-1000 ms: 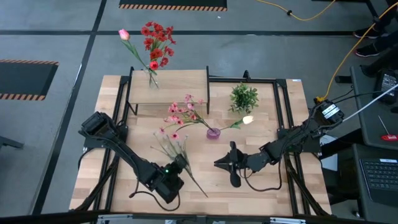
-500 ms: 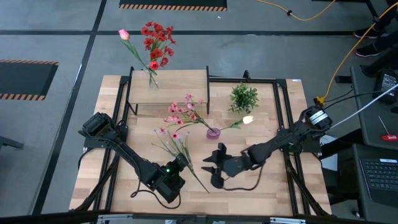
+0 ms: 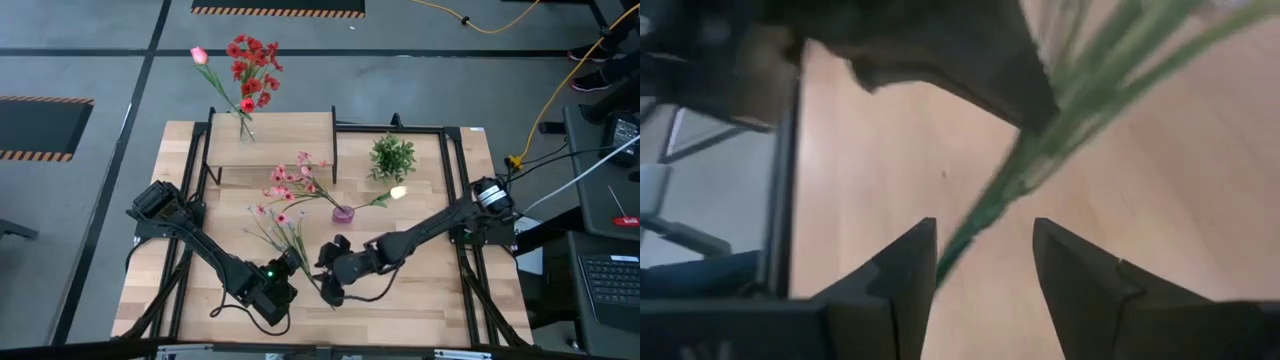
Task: Pick and place flowers into a vace then onto a shelf
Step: Put the white flowers into the violet vase
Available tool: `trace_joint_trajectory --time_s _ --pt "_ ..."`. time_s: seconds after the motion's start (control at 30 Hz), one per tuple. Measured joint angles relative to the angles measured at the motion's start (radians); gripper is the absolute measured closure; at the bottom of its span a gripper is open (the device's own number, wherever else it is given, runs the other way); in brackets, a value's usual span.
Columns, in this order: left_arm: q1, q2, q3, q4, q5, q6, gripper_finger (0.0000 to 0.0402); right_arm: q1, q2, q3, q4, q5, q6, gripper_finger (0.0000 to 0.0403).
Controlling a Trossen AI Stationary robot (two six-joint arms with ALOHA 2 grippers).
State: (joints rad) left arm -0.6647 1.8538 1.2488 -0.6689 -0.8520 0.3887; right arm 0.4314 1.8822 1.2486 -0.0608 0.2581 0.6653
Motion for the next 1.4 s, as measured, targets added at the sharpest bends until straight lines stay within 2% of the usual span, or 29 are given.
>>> trace_joint_trajectory --time_s 0.33,0.63,1.13,1.4 --pt "0.000 0.000 0.000 0.000 -0.002 0.003 0.0398 -0.022 0.046 0.006 -0.011 -0.022 0.033 0.0233" --pt "0.023 0.000 0.000 0.000 0.000 0.018 0.0398 -0.022 0.046 0.007 0.047 -0.026 -0.014 0.0233" --pt "0.030 0.000 0.000 0.001 -0.019 0.019 0.0398 -0.023 0.046 0.007 0.041 -0.027 -0.018 0.0233" --pt "0.049 0.000 0.000 0.038 -0.021 0.085 0.0398 -0.034 0.046 0.007 0.038 -0.028 -0.019 0.0233"
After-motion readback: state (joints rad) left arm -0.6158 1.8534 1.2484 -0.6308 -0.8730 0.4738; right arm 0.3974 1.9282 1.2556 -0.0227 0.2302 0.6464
